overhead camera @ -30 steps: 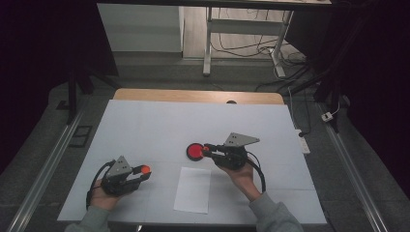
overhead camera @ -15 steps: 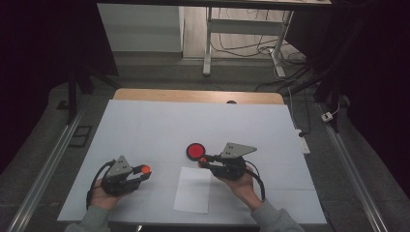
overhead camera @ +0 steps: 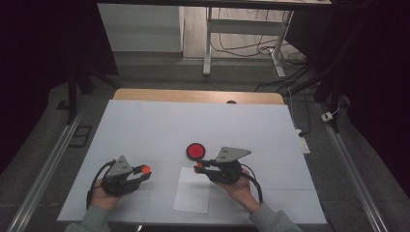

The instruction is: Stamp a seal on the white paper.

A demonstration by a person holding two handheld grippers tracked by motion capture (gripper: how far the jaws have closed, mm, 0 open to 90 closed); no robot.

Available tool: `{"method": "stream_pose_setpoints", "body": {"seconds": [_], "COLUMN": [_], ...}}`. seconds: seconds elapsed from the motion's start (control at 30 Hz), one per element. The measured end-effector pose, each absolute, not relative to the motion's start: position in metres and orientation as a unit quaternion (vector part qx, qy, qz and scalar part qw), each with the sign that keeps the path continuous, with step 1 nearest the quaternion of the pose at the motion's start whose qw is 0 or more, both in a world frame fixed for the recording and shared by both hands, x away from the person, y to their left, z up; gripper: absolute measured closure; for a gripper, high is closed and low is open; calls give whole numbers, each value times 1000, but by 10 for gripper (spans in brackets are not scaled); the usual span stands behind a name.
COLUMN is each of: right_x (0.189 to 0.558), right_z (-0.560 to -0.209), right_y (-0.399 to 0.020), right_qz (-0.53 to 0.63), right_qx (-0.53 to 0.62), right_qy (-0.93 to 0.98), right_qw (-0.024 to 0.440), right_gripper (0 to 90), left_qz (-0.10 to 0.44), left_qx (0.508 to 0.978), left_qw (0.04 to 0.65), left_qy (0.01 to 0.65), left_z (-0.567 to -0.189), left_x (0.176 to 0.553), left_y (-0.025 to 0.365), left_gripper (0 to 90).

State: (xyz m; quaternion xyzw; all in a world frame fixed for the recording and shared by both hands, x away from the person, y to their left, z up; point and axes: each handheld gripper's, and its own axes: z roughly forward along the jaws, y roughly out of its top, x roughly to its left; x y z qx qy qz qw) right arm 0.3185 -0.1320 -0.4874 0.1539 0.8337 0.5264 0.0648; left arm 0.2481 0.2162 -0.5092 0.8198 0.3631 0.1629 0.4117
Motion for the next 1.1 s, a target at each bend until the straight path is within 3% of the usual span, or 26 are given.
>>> {"method": "stream_pose_setpoints", "body": {"seconds": [1.1], "right_x": [306], "right_z": [-521], "right_y": [-113], "right_qz": [460], "right_qx": [124], "right_qy": [878], "right_qw": [50], "right_gripper": [719], "left_qz": [160], "left_qx": [822], "left_qw": [410], "left_qy": [360], "left_z": [-510], "left_x": [248], "left_y": [216], "left_gripper": [647]}}
